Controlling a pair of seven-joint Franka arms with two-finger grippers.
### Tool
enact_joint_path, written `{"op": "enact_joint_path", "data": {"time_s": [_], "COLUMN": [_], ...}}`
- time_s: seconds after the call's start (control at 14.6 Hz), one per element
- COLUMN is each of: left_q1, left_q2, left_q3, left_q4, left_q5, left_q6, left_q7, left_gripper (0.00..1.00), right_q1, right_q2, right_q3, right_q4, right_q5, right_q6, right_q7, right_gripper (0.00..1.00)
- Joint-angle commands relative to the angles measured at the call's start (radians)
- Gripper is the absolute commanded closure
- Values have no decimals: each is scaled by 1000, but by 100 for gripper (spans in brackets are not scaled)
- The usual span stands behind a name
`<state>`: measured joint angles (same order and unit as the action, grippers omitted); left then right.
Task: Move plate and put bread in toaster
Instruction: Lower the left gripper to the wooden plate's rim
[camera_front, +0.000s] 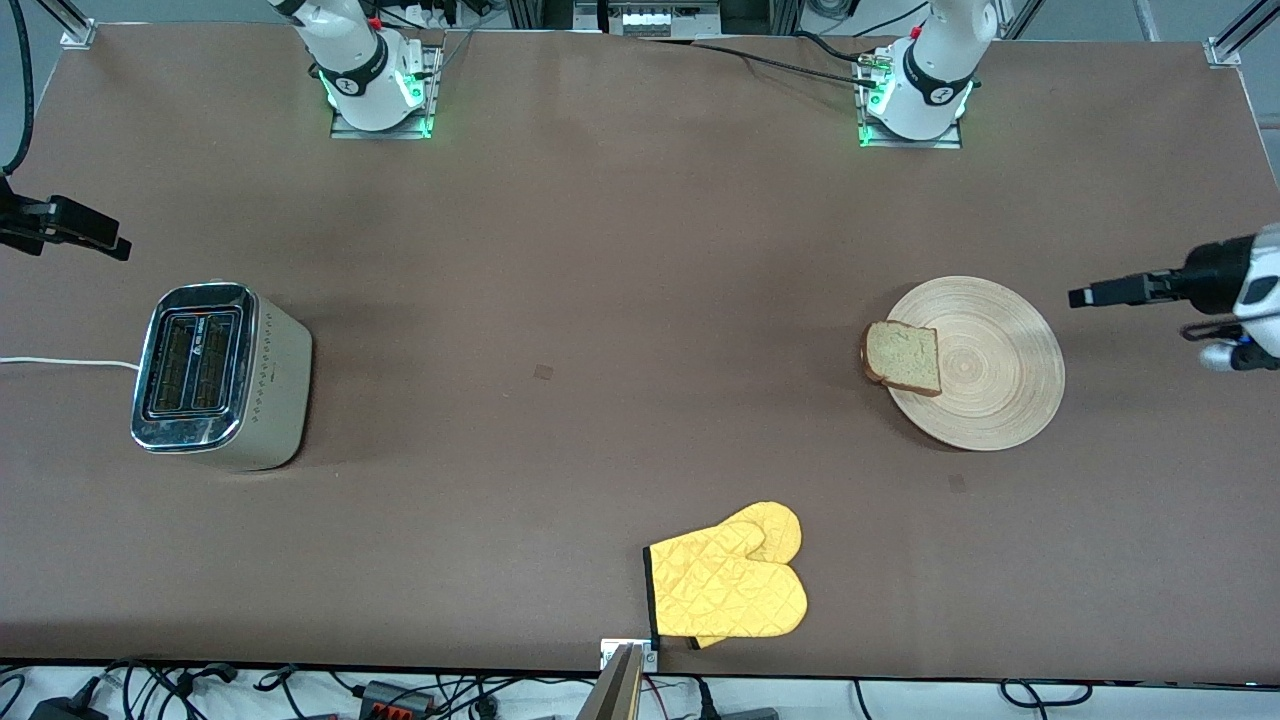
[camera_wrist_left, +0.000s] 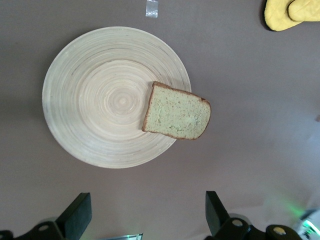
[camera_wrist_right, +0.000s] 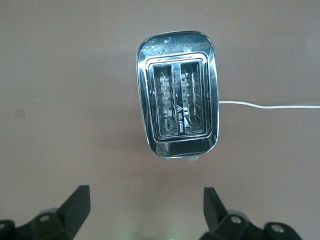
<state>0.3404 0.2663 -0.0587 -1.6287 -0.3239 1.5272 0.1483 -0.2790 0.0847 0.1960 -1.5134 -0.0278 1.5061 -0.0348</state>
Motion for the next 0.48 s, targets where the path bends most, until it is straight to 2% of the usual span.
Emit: {"op": "enact_joint_path", "data": {"time_s": [0.0,0.41], "left_q1": [78,253], "left_q2": [121,349], "left_q3": [-7,-7], "left_q4": [41,84], "left_q5": [-66,-110], "left_q6": [-10,128], "left_q7": [164,497], "left_gripper": [0,0], "right_q1": [-11,-11], "right_q2": [7,7], "right_q3": [8,7], "right_q4": [19,19], "right_q5": [14,14], "right_q6": [-17,-17], "right_q7": [12,12], "right_gripper": [0,0]}}
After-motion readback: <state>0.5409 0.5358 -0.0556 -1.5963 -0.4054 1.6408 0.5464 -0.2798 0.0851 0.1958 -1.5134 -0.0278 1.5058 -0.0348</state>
